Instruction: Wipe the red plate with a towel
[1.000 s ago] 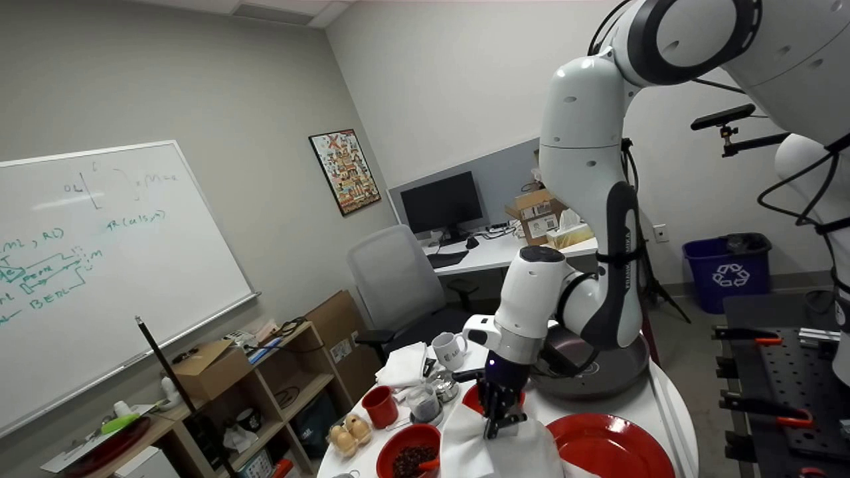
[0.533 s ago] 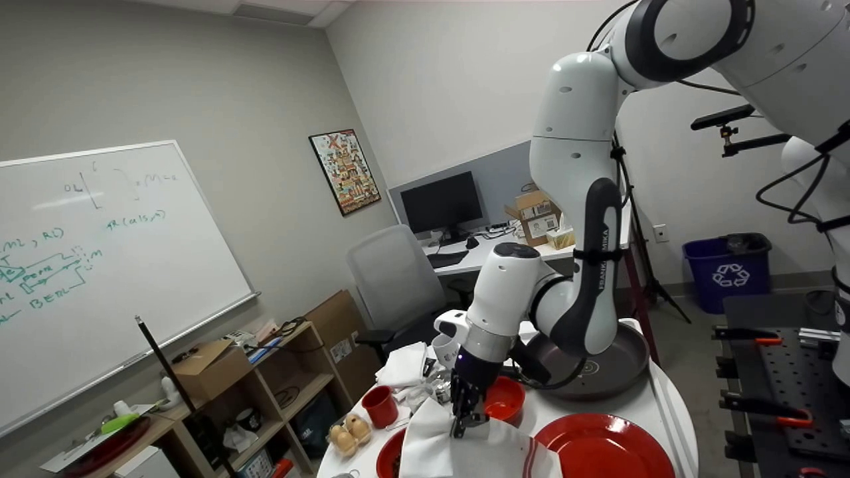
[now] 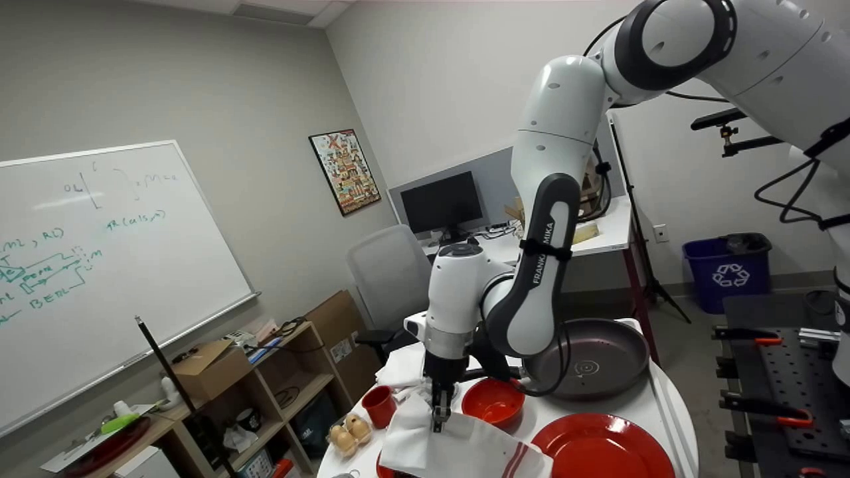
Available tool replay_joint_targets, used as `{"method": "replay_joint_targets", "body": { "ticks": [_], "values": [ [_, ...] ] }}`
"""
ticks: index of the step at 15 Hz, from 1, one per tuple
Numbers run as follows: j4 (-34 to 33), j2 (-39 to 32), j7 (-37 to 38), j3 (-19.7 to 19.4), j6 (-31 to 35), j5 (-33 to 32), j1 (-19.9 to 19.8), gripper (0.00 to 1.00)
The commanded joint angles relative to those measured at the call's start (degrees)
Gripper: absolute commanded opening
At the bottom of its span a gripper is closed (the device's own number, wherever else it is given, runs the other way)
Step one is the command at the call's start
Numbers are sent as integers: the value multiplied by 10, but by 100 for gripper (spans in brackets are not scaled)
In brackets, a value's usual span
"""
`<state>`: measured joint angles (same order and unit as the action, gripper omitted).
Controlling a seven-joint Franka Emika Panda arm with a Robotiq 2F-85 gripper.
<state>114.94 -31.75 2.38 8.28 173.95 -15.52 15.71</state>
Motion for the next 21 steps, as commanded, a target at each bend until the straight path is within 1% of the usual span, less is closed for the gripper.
{"method": "replay_joint_targets", "body": {
  "ticks": [1,5,7,10,15,21],
  "values": [
    [-86,-35,-8,-1,-95,49,4,7],
    [-166,-71,2,-3,-211,75,7,7],
    [-205,-90,7,-5,-251,82,9,7],
    [-252,-110,4,2,-290,94,8,7],
    [-293,-117,3,5,-308,91,20,7],
    [-288,-95,8,-5,-294,73,45,7]
  ]
}}
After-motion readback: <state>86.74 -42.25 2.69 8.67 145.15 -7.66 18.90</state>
